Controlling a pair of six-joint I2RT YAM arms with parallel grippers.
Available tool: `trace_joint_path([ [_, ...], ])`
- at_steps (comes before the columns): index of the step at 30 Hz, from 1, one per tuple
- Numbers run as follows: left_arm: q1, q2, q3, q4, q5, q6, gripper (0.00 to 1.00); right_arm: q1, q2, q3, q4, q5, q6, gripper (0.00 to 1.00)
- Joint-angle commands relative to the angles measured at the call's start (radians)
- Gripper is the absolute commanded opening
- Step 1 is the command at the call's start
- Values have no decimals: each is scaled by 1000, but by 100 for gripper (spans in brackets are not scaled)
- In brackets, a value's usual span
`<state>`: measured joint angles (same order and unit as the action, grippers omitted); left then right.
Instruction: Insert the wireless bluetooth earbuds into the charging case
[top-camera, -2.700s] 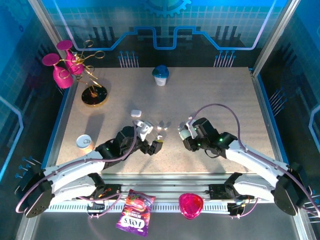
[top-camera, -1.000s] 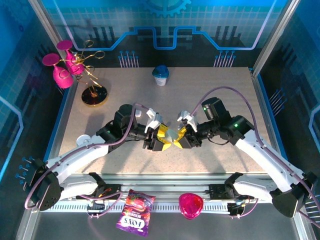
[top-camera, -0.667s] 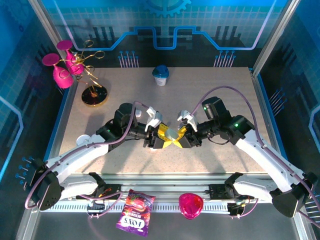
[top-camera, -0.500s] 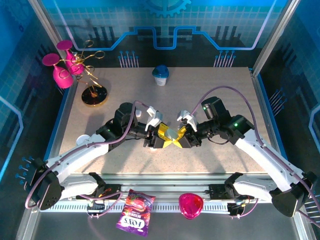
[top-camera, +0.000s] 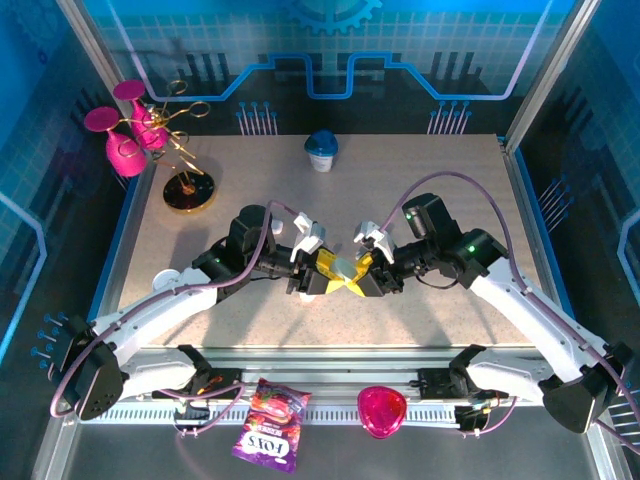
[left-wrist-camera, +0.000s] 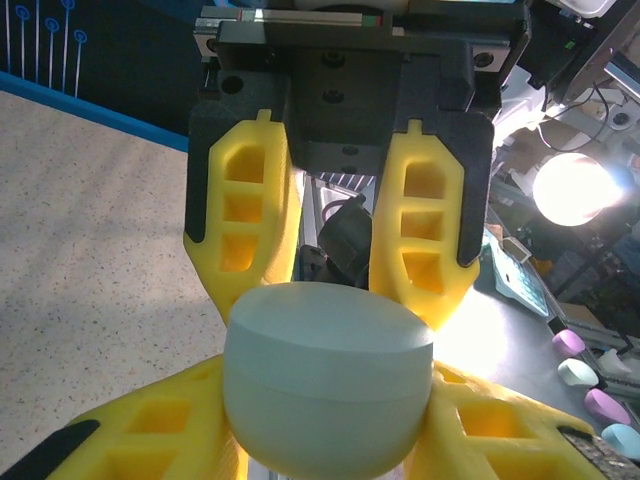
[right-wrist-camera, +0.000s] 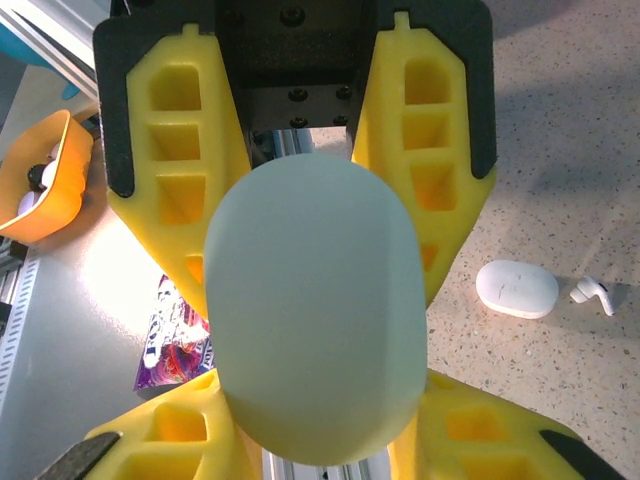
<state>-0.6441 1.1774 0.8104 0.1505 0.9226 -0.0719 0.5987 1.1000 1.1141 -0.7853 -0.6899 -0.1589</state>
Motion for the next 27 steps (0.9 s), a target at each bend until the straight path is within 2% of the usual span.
trace_joint_path([
  [1, 0, -6, 2, 61, 44, 12, 27, -7, 1, 26, 9, 17, -5, 35],
  [3, 2, -11, -15, 91, 42, 12, 26, -11, -11, 19, 33, 32, 8, 49],
  [5, 1, -17, -26, 107, 46, 15, 26, -19, -25, 9, 64, 48, 27, 53],
  [14, 2, -46, -71, 133, 61, 64, 25, -78, -74, -25, 176, 62, 115, 62],
  [18, 1, -57, -111, 205, 50, 79, 20, -95, -88, -28, 206, 108, 143, 65],
  [21, 3, -64, -165, 309, 4, 79, 19, -107, -108, -41, 253, 108, 164, 70],
  [24, 3, -60, -241, 467, -91, 83, 20, -115, -142, -72, 333, 64, 183, 80],
  [27, 4, -43, -296, 621, -193, 93, 19, -134, -185, -130, 471, 41, 273, 90],
])
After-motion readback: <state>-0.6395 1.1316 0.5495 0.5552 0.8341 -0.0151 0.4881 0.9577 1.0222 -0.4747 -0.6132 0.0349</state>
